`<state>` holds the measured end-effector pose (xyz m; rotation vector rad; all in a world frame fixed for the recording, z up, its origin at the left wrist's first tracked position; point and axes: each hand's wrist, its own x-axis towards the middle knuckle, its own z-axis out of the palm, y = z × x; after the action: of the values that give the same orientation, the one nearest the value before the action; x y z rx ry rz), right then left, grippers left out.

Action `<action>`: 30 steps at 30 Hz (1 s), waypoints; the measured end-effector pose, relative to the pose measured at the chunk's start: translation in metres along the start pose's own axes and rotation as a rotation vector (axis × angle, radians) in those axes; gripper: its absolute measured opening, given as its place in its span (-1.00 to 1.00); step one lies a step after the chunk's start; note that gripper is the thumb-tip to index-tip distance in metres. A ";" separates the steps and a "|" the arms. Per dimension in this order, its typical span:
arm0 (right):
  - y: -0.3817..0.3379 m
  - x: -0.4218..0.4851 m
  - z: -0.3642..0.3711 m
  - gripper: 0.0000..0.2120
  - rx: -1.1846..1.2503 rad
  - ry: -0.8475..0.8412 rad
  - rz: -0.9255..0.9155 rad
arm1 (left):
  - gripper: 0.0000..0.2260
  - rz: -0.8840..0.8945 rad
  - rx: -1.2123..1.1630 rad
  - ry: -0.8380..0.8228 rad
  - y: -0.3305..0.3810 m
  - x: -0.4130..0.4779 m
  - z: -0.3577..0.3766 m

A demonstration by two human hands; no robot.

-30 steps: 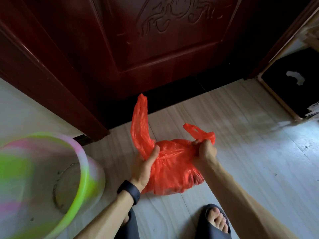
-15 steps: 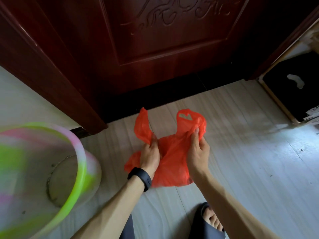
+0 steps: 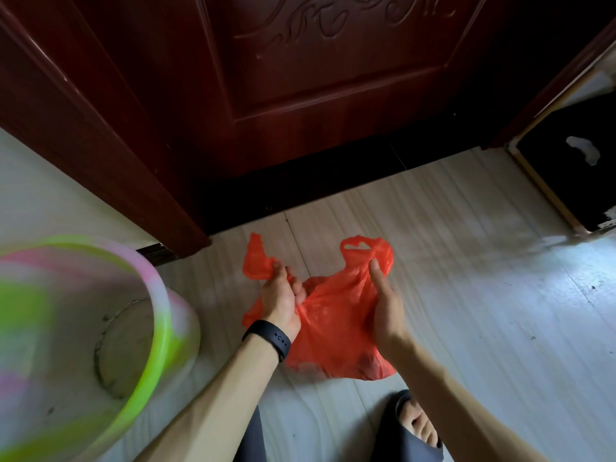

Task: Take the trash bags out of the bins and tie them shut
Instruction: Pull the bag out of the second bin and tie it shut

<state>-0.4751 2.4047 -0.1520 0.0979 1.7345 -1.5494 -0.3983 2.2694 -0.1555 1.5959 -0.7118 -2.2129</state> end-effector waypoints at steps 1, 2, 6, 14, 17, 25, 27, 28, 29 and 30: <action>0.004 -0.005 -0.004 -0.49 -0.074 0.003 -0.058 | -0.63 0.002 -0.005 0.011 0.003 0.004 -0.001; 0.007 -0.010 -0.005 -0.57 -0.179 -0.014 -0.129 | -0.62 0.008 0.006 0.012 0.004 0.005 -0.001; 0.011 -0.020 0.008 -0.60 -0.505 0.033 -0.361 | -0.62 0.065 0.207 -0.053 -0.004 -0.004 0.004; -0.004 -0.001 0.038 -0.71 0.203 0.308 0.046 | -0.62 -0.078 0.016 -0.198 -0.006 -0.015 0.009; -0.002 0.012 0.031 -0.77 0.232 0.412 0.227 | -0.66 -0.048 0.061 -0.206 -0.015 -0.010 0.004; 0.000 0.022 0.018 -0.33 -0.257 0.119 0.143 | -0.48 0.405 0.617 -0.407 -0.033 -0.020 -0.004; -0.002 0.025 0.014 -0.51 -0.220 0.017 0.168 | -0.61 0.483 0.722 -0.428 -0.027 -0.017 -0.004; -0.004 0.026 0.010 -0.62 -0.199 -0.044 0.175 | -0.70 0.528 0.793 -0.438 -0.024 -0.014 -0.005; -0.008 0.024 0.007 -0.71 -0.214 -0.099 0.164 | -0.76 0.578 0.886 -0.442 -0.020 -0.011 -0.006; -0.013 0.022 0.005 -0.76 -0.236 -0.146 0.146 | -0.80 0.625 0.992 -0.446 -0.017 -0.009 -0.008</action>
<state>-0.4944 2.3878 -0.1541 -0.0070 1.7403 -1.2077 -0.3874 2.2862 -0.1604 0.8928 -2.3152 -1.7761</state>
